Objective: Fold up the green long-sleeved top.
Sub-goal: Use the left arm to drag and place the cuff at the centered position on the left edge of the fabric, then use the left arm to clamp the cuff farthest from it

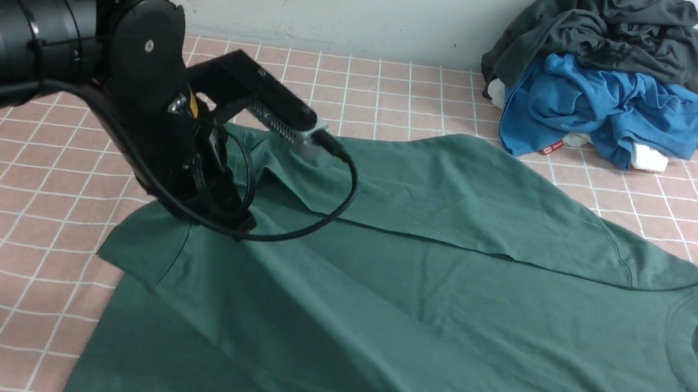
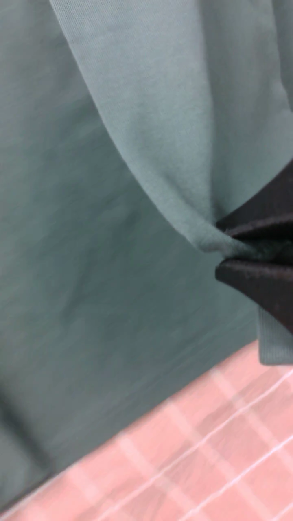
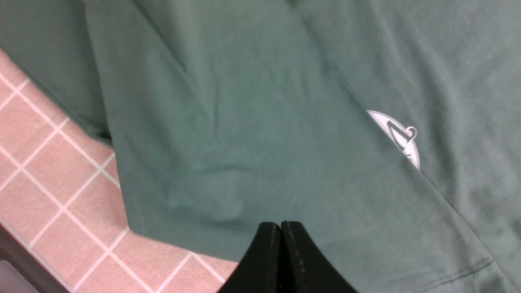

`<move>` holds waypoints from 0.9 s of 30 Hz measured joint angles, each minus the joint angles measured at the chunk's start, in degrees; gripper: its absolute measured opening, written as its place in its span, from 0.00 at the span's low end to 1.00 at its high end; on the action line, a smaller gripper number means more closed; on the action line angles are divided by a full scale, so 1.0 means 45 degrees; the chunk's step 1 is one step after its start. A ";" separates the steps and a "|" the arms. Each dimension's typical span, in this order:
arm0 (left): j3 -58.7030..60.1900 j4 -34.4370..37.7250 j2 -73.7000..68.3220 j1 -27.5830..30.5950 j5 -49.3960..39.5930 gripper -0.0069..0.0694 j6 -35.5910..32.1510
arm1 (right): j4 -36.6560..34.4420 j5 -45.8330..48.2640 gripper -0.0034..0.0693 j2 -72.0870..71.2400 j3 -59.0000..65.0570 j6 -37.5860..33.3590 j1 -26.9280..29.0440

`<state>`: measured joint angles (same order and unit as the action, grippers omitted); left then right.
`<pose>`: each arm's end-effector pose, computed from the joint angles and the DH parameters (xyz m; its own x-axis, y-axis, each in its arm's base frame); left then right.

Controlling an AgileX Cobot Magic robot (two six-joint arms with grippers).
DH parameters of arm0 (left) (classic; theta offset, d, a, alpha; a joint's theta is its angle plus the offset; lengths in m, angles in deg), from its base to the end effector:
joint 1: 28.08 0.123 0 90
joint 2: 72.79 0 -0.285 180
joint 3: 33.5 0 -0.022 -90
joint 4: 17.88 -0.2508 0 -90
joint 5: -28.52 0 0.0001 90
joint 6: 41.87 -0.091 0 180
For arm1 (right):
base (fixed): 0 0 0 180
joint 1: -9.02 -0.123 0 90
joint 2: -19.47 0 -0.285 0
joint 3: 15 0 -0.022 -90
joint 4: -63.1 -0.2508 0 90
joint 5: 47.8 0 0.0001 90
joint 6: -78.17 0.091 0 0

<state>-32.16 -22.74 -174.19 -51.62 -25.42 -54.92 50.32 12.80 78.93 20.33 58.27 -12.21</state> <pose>0.3158 -0.1308 0.2852 -0.7066 0.6062 -0.3650 0.5899 0.7895 0.1694 0.1287 0.0688 0.2886 -0.7186 -0.5257 -0.4552 -0.6174 0.7836 0.0697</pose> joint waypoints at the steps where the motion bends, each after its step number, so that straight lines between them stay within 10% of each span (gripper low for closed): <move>1: -0.0528 -0.0143 -0.0240 0.0000 0.0000 0.14 0.0000 | 0.0180 -0.0101 0.03 0.0000 0.0000 0.0164 0.0000; 9: -0.1296 -0.0105 -0.2105 0.0379 -0.0444 0.24 0.0131 | 0.1196 -0.0368 0.03 0.0004 -0.0014 0.0979 0.0000; 19: -0.2158 -0.0164 -0.4028 0.1687 -0.0342 0.58 0.1160 | 0.2168 -0.1165 0.03 0.0348 -0.0199 0.2249 0.0000; 27: -0.4404 0.0150 -0.4922 0.2662 -0.0168 0.61 0.1354 | 0.3738 -0.1447 0.03 0.1899 -0.1012 0.3738 0.0000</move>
<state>-51.98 -22.06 -196.34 -39.64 -26.18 -48.82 67.14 6.29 87.47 15.77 75.09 -12.21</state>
